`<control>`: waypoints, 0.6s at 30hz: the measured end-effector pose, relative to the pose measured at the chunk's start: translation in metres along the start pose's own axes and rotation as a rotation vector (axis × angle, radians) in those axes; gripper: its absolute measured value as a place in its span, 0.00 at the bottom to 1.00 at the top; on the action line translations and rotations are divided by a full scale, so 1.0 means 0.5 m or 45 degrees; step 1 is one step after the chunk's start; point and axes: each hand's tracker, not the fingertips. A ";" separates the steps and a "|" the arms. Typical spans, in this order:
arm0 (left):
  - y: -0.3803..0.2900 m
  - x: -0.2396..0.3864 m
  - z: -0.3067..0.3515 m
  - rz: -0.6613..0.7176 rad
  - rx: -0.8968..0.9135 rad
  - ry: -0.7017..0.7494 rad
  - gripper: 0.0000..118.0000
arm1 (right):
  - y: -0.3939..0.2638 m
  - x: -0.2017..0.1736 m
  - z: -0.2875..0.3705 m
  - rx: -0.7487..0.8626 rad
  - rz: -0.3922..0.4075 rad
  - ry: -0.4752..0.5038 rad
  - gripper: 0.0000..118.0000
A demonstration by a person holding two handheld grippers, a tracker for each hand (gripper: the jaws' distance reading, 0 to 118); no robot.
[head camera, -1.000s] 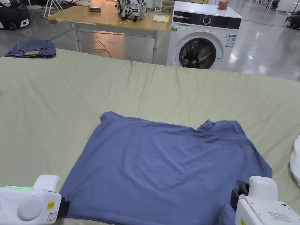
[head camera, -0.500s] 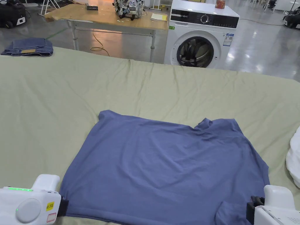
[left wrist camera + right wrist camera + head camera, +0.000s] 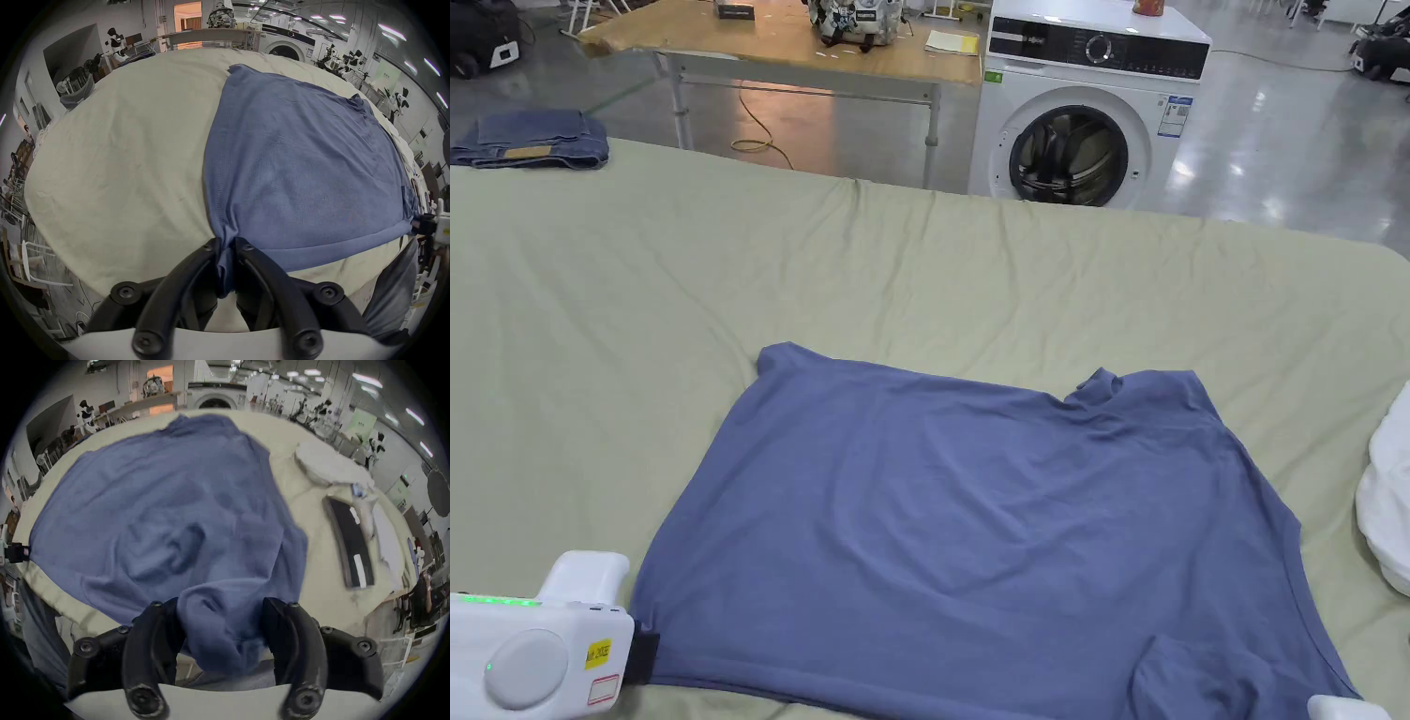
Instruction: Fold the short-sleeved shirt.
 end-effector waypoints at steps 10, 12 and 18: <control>-0.001 -0.002 0.002 0.006 0.007 -0.002 0.05 | -0.005 -0.014 0.016 0.075 0.013 0.043 0.04; -0.002 -0.005 0.005 0.010 0.012 -0.009 0.05 | -0.008 -0.006 0.025 0.094 -0.023 0.061 0.03; 0.001 -0.003 0.015 0.007 0.025 -0.011 0.05 | -0.005 -0.010 0.061 0.159 -0.004 0.048 0.03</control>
